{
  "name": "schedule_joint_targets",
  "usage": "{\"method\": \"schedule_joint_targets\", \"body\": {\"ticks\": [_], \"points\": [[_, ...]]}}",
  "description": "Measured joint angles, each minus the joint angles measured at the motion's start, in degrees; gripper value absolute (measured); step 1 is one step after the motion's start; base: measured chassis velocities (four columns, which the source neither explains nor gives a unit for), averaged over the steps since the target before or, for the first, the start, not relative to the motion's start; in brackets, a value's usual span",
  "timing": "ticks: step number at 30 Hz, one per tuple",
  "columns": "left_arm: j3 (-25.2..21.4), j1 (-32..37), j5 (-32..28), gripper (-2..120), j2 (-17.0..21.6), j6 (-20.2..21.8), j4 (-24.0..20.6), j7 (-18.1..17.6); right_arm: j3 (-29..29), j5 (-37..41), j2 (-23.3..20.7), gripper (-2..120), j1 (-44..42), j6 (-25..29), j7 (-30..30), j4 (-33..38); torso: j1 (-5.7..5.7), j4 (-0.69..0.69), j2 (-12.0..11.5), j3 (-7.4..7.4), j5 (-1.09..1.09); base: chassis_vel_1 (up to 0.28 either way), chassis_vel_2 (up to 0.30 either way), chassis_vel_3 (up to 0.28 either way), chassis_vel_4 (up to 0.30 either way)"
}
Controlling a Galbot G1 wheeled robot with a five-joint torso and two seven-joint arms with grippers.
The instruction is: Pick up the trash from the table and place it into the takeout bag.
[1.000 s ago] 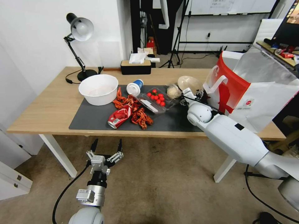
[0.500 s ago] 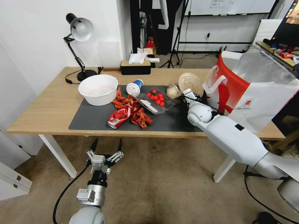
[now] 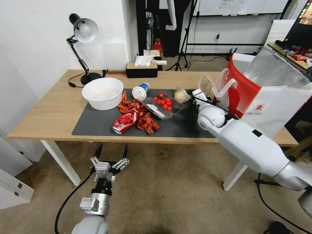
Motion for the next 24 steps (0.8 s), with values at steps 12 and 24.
{"method": "schedule_joint_targets", "body": {"ticks": [12, 24], "points": [[-0.01, 0.47, -0.28, 100, 0.49, -0.25, -0.81, 0.02, 6.42, 1.84, -4.73, 3, -3.68, -0.06, 1.83, 9.44, -0.01, -0.01, 0.01, -0.01, -0.01, 0.000, 0.000, 0.000, 0.000], [-0.07, 0.95, -0.23, 100, 0.20, -0.46, -1.25, 0.03, 11.07, 2.18, -5.85, 3, -6.87, 9.34, -3.07, 12.81, -0.01, -0.01, 0.02, 0.00, 0.01, 0.000, 0.000, 0.000, 0.000]]}}
